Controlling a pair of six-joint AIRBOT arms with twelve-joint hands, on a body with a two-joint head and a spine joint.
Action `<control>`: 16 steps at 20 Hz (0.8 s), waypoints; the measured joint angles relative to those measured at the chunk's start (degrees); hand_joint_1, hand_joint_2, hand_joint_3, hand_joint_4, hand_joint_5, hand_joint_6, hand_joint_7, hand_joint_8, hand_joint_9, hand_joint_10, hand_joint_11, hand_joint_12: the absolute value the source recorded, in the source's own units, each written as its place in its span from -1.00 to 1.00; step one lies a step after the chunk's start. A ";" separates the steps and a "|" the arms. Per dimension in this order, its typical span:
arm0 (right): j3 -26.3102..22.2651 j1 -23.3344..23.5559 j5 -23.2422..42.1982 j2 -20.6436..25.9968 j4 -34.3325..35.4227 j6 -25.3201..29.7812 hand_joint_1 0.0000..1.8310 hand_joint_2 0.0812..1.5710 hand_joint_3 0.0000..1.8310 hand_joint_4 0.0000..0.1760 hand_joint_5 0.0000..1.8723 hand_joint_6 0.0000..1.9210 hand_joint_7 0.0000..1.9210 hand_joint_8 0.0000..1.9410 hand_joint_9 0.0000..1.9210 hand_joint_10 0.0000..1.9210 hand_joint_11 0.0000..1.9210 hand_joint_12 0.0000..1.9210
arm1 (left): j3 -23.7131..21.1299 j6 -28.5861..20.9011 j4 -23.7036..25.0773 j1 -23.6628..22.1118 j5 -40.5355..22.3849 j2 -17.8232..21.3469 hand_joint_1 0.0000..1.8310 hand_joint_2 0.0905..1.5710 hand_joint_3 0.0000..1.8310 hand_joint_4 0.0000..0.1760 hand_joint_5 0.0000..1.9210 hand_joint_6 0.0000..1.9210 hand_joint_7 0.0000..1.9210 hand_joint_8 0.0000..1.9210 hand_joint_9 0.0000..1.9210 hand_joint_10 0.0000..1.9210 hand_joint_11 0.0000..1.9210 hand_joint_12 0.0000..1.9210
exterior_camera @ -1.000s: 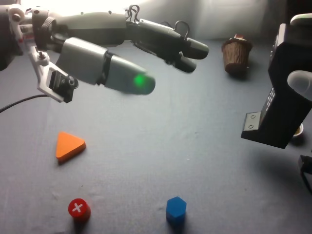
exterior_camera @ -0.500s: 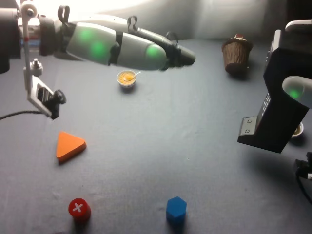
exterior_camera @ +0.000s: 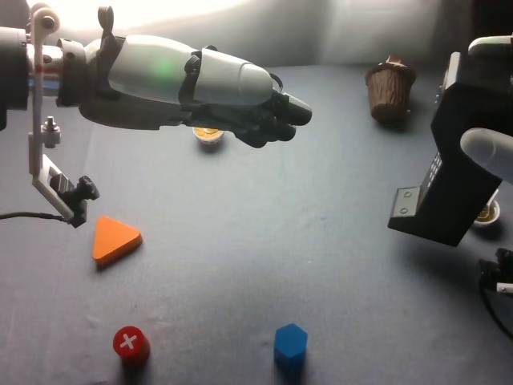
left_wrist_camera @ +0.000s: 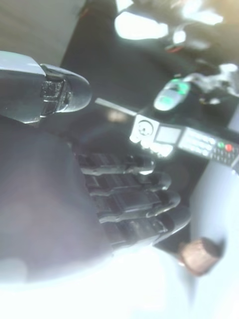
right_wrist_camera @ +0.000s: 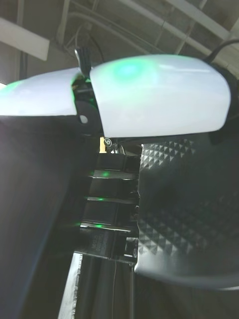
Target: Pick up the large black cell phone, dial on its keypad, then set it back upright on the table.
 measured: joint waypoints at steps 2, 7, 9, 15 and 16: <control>0.13 -0.02 0.09 -0.46 -0.11 -0.02 0.62 0.40 -1.00 -1.00 0.07 -0.21 -0.12 0.10 -0.13 0.31 -0.13 0.67 | -0.24 -1.33 1.33 -1.01 0.04 0.00 -1.00 0.50 -1.00 -0.48 -0.71 -1.00 -0.68 -1.00 -0.77 -0.99 -1.00 -0.38; 0.68 -1.57 0.15 -1.29 -0.22 -0.04 0.62 0.39 -1.00 -1.00 0.08 -0.23 -0.10 0.08 -0.13 0.31 -0.10 0.65 | -0.48 -1.53 1.92 -1.38 0.02 0.02 -1.00 0.50 -1.00 -0.46 -0.74 -1.00 -0.71 -1.00 -0.78 -1.00 -1.00 -0.38; 0.96 -2.14 0.07 -1.53 0.07 -0.04 0.62 0.40 -1.00 -1.00 0.06 -0.17 -0.10 0.06 -0.14 0.33 -0.13 0.67 | -0.98 -2.27 2.54 -1.49 0.02 0.33 -1.00 0.50 -1.00 -0.50 -0.73 -1.00 -0.69 -0.99 -0.76 -0.99 -1.00 -0.30; 1.40 -2.23 0.00 -1.53 -0.13 -0.11 0.62 0.41 -1.00 -1.00 0.06 -0.17 -0.13 0.10 -0.16 0.34 -0.16 0.69 | -1.07 -2.75 3.61 -2.08 -0.02 0.35 -1.00 0.51 -1.00 -0.44 -0.74 -1.00 -0.69 -1.00 -0.78 -1.00 -1.00 -0.39; 1.40 -2.23 -0.02 -1.53 0.00 -0.11 0.62 0.42 -1.00 -1.00 0.06 -0.16 -0.13 0.09 -0.16 0.36 -0.17 0.71 | -1.07 -2.75 3.65 -2.08 -0.02 0.35 -1.00 0.51 -1.00 -0.46 -0.74 -1.00 -0.69 -1.00 -0.79 -1.00 -1.00 -0.42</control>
